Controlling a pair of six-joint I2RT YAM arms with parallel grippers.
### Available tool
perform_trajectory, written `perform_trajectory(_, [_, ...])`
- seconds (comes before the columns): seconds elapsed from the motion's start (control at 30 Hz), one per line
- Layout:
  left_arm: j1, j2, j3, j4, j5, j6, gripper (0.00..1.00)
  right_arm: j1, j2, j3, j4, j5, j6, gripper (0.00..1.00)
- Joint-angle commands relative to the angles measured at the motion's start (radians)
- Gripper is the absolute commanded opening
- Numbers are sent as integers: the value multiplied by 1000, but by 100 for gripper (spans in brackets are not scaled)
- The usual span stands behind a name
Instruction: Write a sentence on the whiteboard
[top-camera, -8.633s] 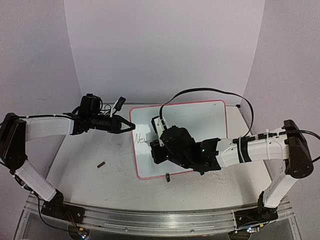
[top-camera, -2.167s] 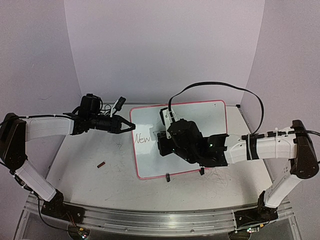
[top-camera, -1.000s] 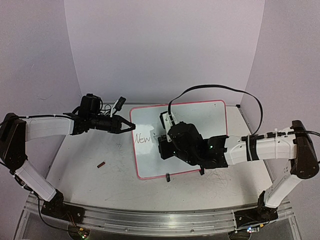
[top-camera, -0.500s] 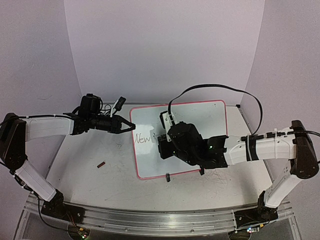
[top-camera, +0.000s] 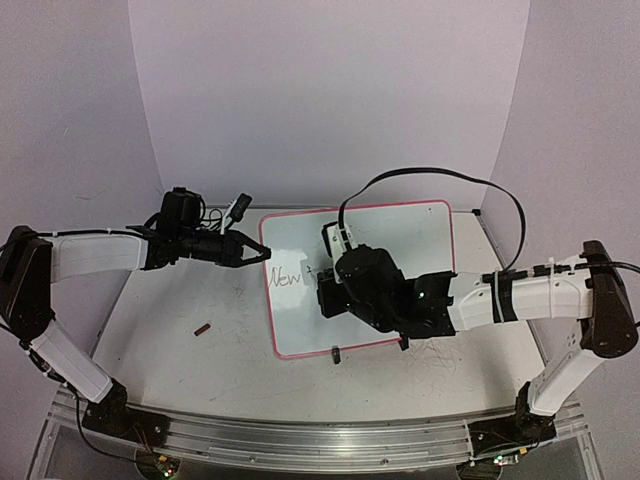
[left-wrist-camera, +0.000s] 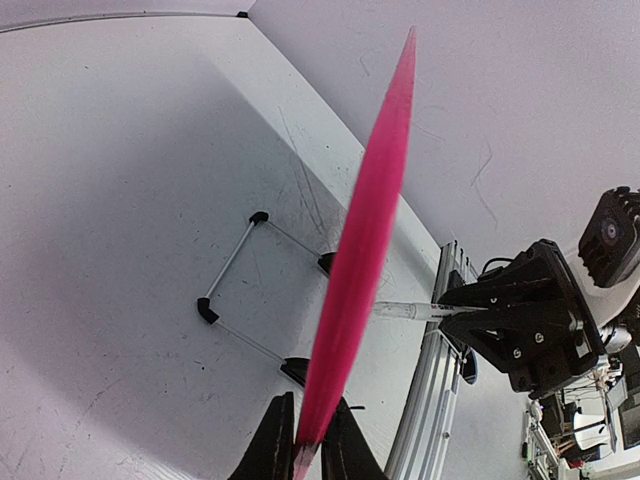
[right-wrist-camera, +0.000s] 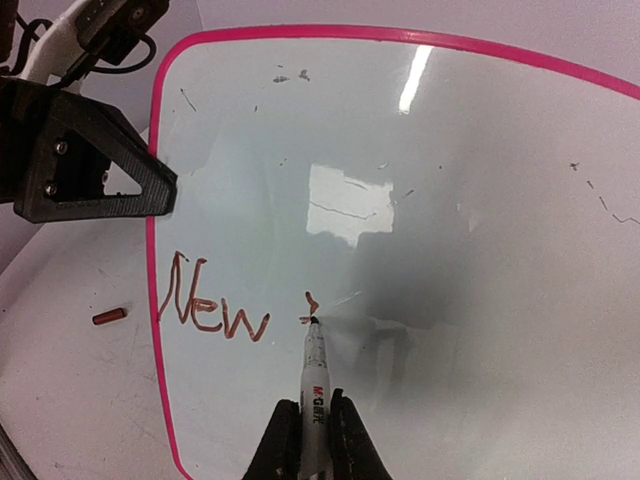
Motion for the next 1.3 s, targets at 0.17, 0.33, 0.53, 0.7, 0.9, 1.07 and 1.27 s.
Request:
perform_trajectory(0.17, [-13, -11, 2, 21, 17, 4, 10, 2, 3, 4, -35, -10, 28, 0])
perform_trajectory(0.33, [-13, -11, 2, 21, 17, 5, 10, 2, 3, -7, -38, -17, 37, 0])
perform_trajectory(0.53, [-14, -11, 1, 21, 18, 5, 10, 4, 2, -15, -49, -26, 51, 0])
perform_trajectory(0.7, [-14, -11, 2, 21, 18, 5, 10, 6, -1, -32, -60, -31, 68, 0])
perform_trajectory(0.9, [-14, -9, 2, 20, 17, 5, 10, 16, -3, -50, -67, -39, 84, 0])
perform_trajectory(1.07, [-14, -9, 2, 20, 17, 5, 10, 20, 3, -52, -67, -41, 90, 0])
perform_trajectory(1.27, [-14, -9, 2, 19, 17, 5, 10, 21, 36, -10, -52, -35, 68, 0])
